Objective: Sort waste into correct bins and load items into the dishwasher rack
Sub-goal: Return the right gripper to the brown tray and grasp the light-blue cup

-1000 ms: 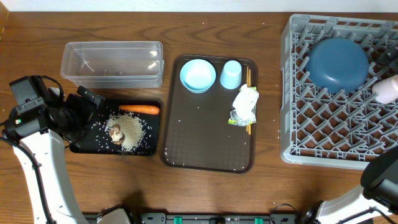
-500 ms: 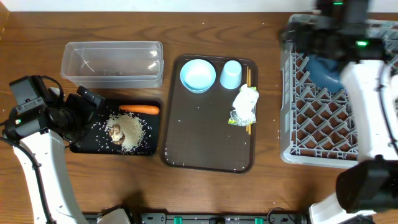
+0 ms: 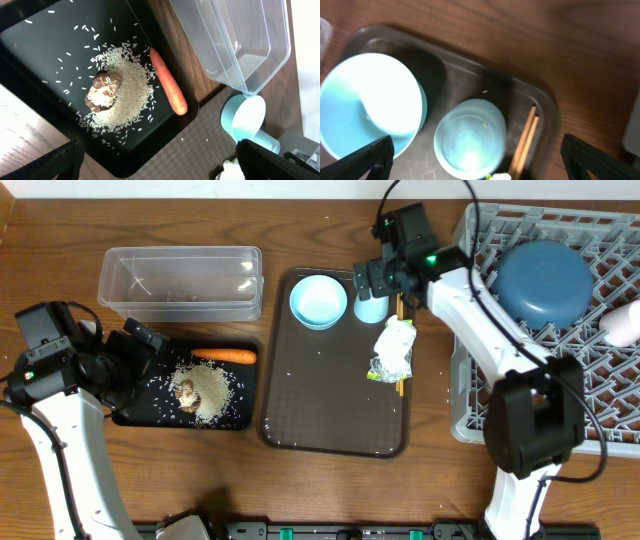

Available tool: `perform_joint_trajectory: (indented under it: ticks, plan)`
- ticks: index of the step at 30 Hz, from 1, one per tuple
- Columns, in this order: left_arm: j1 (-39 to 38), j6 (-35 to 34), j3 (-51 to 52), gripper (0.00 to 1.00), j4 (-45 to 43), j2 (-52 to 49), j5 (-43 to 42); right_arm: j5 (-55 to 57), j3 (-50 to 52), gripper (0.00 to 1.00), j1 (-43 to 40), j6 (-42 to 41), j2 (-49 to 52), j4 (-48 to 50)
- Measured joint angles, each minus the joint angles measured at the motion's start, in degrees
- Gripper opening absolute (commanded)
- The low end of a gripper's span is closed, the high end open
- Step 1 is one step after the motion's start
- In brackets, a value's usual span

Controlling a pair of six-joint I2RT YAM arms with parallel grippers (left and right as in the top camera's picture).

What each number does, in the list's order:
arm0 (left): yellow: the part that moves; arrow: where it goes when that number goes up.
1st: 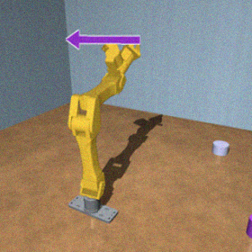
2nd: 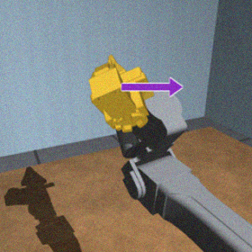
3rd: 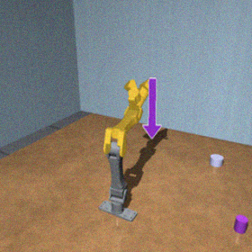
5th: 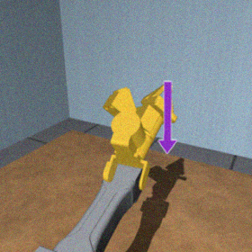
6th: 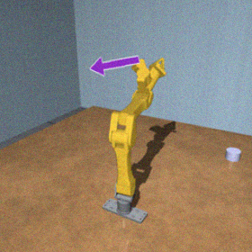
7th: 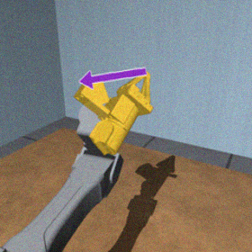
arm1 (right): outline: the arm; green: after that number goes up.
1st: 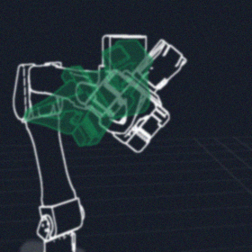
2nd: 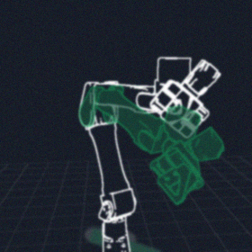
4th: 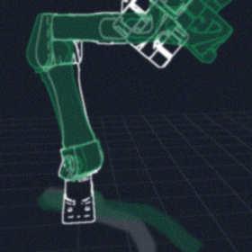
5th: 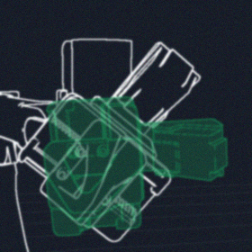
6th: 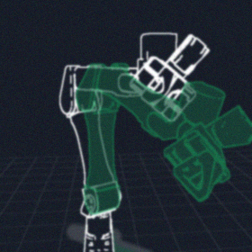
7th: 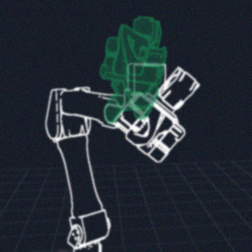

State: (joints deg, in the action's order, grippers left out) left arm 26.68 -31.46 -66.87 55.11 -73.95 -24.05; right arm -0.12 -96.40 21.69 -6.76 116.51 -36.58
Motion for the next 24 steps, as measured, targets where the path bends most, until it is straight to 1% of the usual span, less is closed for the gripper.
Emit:
perform_joint_trajectory:
  ticks: [17,23,24]
  plan:
    - [0.0,0.0,0.0,0.98,0.0,0.0,0.0,1.9,0.0,0.99,0.7,-1.4,5.5,0.0]
    - [0.0,0.0,0.0,0.98,0.0,0.0,0.0,2.2,0.0,0.93,1.0,-1.6,6.5,0.0]
    - [0.0,0.0,0.0,0.98,0.0,0.0,0.0,2.3,0.0,0.89,1.0,-1.7,6.5,0.1]
